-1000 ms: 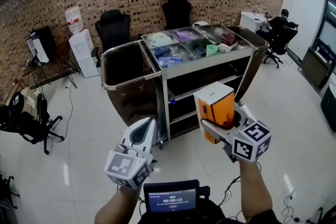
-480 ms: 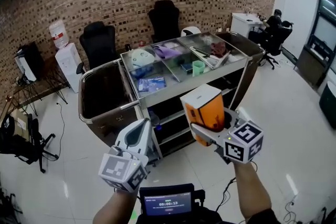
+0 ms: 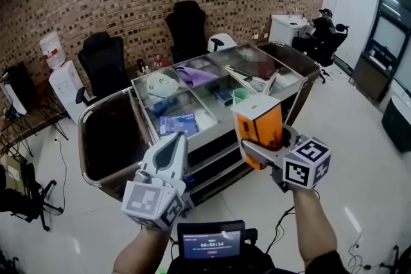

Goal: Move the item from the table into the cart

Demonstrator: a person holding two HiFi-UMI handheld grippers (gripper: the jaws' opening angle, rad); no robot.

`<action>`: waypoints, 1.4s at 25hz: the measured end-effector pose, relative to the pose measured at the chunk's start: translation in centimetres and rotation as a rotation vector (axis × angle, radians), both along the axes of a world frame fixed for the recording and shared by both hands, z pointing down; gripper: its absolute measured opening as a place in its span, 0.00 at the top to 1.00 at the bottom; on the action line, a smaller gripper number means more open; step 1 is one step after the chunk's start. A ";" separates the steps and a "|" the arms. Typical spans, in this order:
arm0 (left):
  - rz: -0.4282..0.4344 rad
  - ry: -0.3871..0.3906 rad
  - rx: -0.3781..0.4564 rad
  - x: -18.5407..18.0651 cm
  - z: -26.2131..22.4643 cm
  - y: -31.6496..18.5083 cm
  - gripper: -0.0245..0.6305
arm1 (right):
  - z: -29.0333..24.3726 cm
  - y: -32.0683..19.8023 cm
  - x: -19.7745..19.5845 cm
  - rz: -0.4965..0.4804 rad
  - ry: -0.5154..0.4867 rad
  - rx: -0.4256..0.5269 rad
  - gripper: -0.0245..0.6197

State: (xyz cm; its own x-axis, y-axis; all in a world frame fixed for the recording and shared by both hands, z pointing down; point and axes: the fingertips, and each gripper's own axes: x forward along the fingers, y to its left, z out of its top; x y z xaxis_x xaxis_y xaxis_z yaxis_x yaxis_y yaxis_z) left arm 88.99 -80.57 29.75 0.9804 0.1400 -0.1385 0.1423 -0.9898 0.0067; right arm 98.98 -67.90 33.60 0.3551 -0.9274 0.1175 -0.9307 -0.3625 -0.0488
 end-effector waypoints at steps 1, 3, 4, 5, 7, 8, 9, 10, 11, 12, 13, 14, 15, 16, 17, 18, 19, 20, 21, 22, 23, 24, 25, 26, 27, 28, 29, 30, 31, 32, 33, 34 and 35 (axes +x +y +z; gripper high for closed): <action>-0.004 -0.003 -0.001 2.8 -0.4 -0.7 0.96 | -0.4 -0.4 2.9 0.005 -0.005 0.002 0.41; 0.014 -0.021 -0.005 8.3 -1.1 -0.7 0.96 | -1.5 -0.3 8.6 0.012 -0.014 0.000 0.41; 0.025 -0.025 -0.003 10.7 -1.6 -0.3 0.96 | -2.2 0.1 11.1 0.015 -0.015 -0.007 0.41; 0.034 -0.023 -0.002 13.0 -2.4 0.4 0.96 | -3.0 0.7 13.6 0.016 -0.014 -0.018 0.41; 0.042 -0.010 -0.006 17.8 -4.1 2.6 0.96 | -4.7 2.9 18.8 0.008 -0.014 -0.046 0.41; 0.041 -0.006 -0.007 20.4 -4.9 4.2 0.96 | -5.6 4.4 21.6 -0.002 -0.010 -0.062 0.41; 0.038 -0.005 -0.007 23.2 -5.5 5.8 0.96 | -6.2 5.8 24.4 -0.013 0.000 -0.082 0.41; 0.034 -0.005 -0.010 26.0 -5.9 7.3 0.96 | -6.6 7.0 27.1 -0.026 0.015 -0.101 0.41; 0.029 -0.007 -0.020 28.9 -6.2 8.6 0.96 | -7.0 8.0 29.9 -0.039 0.028 -0.116 0.41; 0.024 -0.010 -0.038 31.7 -6.5 9.8 0.96 | -7.5 8.9 32.6 -0.054 0.036 -0.124 0.41; 0.016 -0.014 -0.060 34.6 -7.0 11.0 0.96 | -8.3 9.8 35.4 -0.072 0.037 -0.125 0.41; 0.006 -0.019 -0.075 37.3 -7.5 12.2 0.96 | -9.1 10.7 38.1 -0.090 0.037 -0.124 0.41; -0.007 -0.023 -0.083 39.8 -8.0 13.2 0.96 | -9.8 11.6 40.5 -0.106 0.037 -0.123 0.41; -0.020 -0.027 -0.085 41.8 -8.2 14.0 0.96 | -10.3 12.4 42.6 -0.121 0.040 -0.122 0.41; -0.035 -0.030 -0.082 43.7 -8.1 14.5 0.96 | -10.4 12.9 44.5 -0.133 0.044 -0.121 0.41; -0.055 -0.032 -0.069 45.4 -8.0 14.7 0.96 | -10.4 13.1 46.4 -0.144 0.048 -0.120 0.41; -0.082 -0.032 -0.045 47.1 -7.9 14.5 0.96 | -10.6 13.0 48.2 -0.156 0.048 -0.117 0.41; -0.116 -0.033 -0.020 48.7 -7.9 14.1 0.96 | -10.8 12.7 50.2 -0.167 0.046 -0.115 0.41; -0.151 -0.037 -0.005 50.2 -7.9 13.5 0.96 | -11.1 12.3 52.0 -0.175 0.043 -0.116 0.41; -0.179 -0.042 -0.008 51.4 -7.8 12.9 0.96 | -11.2 11.8 53.6 -0.182 0.040 -0.123 0.41; -0.197 -0.046 -0.023 52.4 -7.7 12.4 0.96 | -11.0 11.3 55.0 -0.185 0.040 -0.137 0.41; -0.206 -0.047 -0.036 53.3 -7.6 12.0 0.96 | -10.7 10.8 56.2 -0.186 0.041 -0.151 0.41; -0.209 -0.046 -0.040 54.2 -7.5 11.7 0.96 | -10.5 10.3 57.3 -0.185 0.042 -0.162 0.41; -0.209 -0.045 -0.036 55.0 -7.6 11.5 0.96 | -10.3 9.9 58.3 -0.183 0.041 -0.168 0.41; -0.210 -0.043 -0.029 55.7 -7.7 11.2 0.96 | -10.2 9.5 59.3 -0.180 0.037 -0.168 0.41; -0.213 -0.042 -0.021 56.3 -7.9 10.8 0.96 | -10.2 9.0 60.1 -0.177 0.028 -0.166 0.41; -0.217 -0.042 -0.017 56.9 -8.2 10.4 0.96 | -10.4 8.5 61.0 -0.177 0.019 -0.166 0.41; -0.218 -0.044 -0.020 57.5 -8.5 10.0 0.96 | -10.7 7.9 61.8 -0.177 0.012 -0.169 0.41; -0.213 -0.051 -0.027 58.1 -8.7 9.6 0.96 | -11.0 7.4 62.8 -0.174 0.010 -0.175 0.41; -0.205 -0.061 -0.031 58.8 -8.8 9.3 0.96 | -11.2 6.9 63.8 -0.168 0.010 -0.184 0.41; -0.197 -0.071 -0.031 59.5 -8.9 8.9 0.96 | -11.5 6.4 64.8 -0.162 0.011 -0.191 0.41; -0.191 -0.081 -0.028 60.2 -8.8 8.4 0.96 | -11.7 5.9 65.6 -0.158 0.014 -0.195 0.41; -0.191 -0.088 -0.028 60.9 -8.6 7.8 0.96 | -11.7 5.3 66.4 -0.157 0.016 -0.199 0.41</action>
State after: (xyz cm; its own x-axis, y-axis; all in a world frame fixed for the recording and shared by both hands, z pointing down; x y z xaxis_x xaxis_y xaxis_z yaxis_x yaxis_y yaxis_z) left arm 149.87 -72.80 21.15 0.9973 -0.0523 -0.0519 -0.0504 -0.9980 0.0384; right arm 165.36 -62.62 21.85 0.2117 -0.9306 0.2986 -0.9764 -0.2145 0.0238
